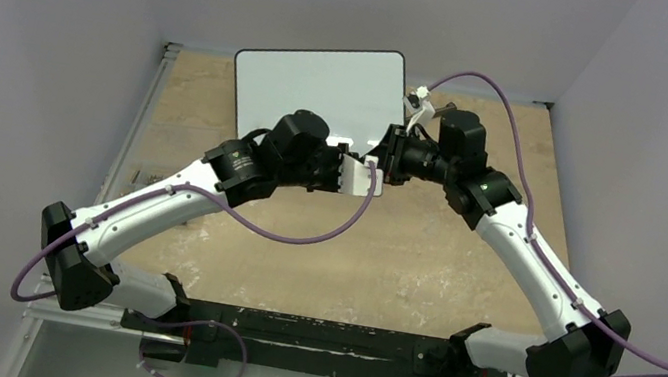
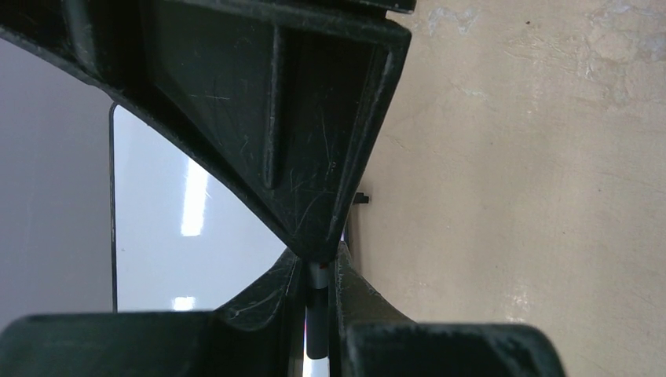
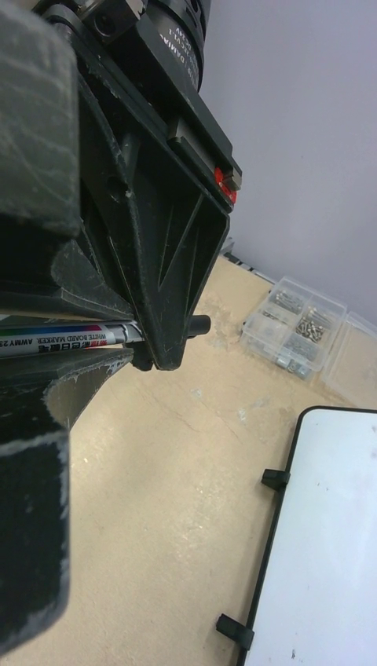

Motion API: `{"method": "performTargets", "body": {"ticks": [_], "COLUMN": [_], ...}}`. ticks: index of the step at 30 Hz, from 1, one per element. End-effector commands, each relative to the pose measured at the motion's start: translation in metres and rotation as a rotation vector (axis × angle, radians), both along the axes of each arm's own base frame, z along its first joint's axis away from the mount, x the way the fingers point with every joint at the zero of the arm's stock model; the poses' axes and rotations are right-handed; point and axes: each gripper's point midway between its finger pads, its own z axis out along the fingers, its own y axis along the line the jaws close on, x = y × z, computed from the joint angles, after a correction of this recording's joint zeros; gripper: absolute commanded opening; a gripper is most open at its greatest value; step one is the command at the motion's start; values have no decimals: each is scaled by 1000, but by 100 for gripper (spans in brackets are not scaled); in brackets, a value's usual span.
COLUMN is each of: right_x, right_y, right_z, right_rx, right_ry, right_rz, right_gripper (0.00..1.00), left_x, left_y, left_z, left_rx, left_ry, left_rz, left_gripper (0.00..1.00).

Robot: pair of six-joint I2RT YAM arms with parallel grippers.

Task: Write a sentence on the whiteboard
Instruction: Open the pen cap from the whiteboard marker.

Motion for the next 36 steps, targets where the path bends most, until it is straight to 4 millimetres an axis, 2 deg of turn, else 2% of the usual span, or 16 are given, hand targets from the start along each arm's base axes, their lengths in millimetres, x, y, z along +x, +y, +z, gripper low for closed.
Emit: {"method": "performTargets", "body": {"ticks": [1,11,17,20,22,25,31,34,36], "right_x": [0,-4,-8,-9,-10,-10,-7,-6,-6], "right_y": [8,12,16,16,16,15,10,9,8], "right_z": [11,9,10,9,8,9,16,18,20], "right_rx": [23,24,36,36,34,34,34,32,33], "right_ry": [-39,-34,-28,-25,-23,-30,-62,-68,-74], "right_rz": [24,57,85,90,91,83,44,33,29], "right_gripper": [16,18,15,9,0,0,0,0,0], "left_x": [1,5,6,6,6,6,4,0,-4], "left_y": [-14,-15,-15,-15,-15,-14,-1,14,26], "left_z": [29,28,29,30,30,31,30,29,32], "left_rx": [-57,-51,-53,-55,-58,-61,-49,-42,-51], "left_ry": [-70,-83,-88,-91,-88,-87,-96,-112,-122], "left_rz": [-35,-31,-29,-26,-24,-16,15,44,56], "left_gripper": [0,0,0,0,0,1,47,61,66]}}
